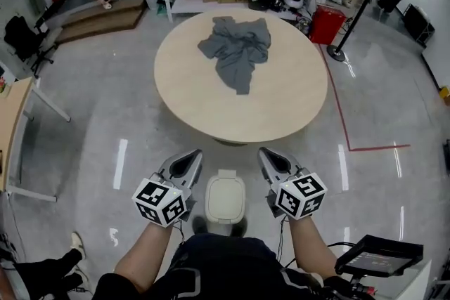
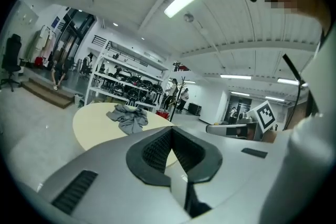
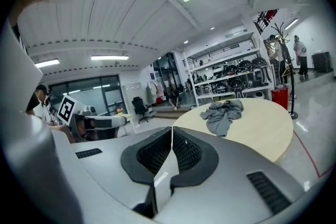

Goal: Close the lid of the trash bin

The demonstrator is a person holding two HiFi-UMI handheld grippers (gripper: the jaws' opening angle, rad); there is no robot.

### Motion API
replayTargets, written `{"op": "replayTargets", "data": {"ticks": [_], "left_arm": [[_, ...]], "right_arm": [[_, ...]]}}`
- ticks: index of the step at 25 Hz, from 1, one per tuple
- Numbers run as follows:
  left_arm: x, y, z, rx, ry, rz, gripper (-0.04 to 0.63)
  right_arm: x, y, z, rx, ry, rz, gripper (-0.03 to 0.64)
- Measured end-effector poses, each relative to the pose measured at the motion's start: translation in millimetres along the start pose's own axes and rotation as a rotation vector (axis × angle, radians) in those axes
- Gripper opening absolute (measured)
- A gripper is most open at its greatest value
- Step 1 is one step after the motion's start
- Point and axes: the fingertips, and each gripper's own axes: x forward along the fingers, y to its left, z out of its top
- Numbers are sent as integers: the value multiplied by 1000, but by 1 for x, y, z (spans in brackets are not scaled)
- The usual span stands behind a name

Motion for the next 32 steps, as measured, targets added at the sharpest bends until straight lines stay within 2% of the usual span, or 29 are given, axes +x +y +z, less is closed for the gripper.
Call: {"op": "replayTargets", "data": {"ticks": [4, 8, 13, 17, 21, 23, 26, 29, 32], "left_arm": [[-9, -18, 25, 25, -47, -10, 2], [-18, -38, 43, 53, -82, -13, 2], [-30, -59, 44, 141, -78, 22, 2], [-44, -60, 39, 139, -85, 63, 2], [-77, -76, 43, 151, -122, 65, 2], [-97, -82, 45, 176, -139, 52, 2], [-150, -92, 42, 215, -155, 10, 2], [-206, -97, 27, 212, -162, -47, 2], [-241, -95, 17, 191, -158, -66, 2]], "right_arm": [[-11, 9, 31, -32, -60, 31, 11], [-21, 15, 43, -61, -84, 60, 11], [-40, 28, 52, -153, -82, 142, 11], [-46, 34, 58, -153, -111, 171, 11], [-64, 53, 60, -146, -145, 159, 11], [-73, 70, 57, -164, -158, 144, 11], [-95, 120, 42, -172, -175, 104, 11], [-118, 170, 15, -139, -174, 62, 11], [-133, 206, -3, -122, -157, 39, 11]]}}
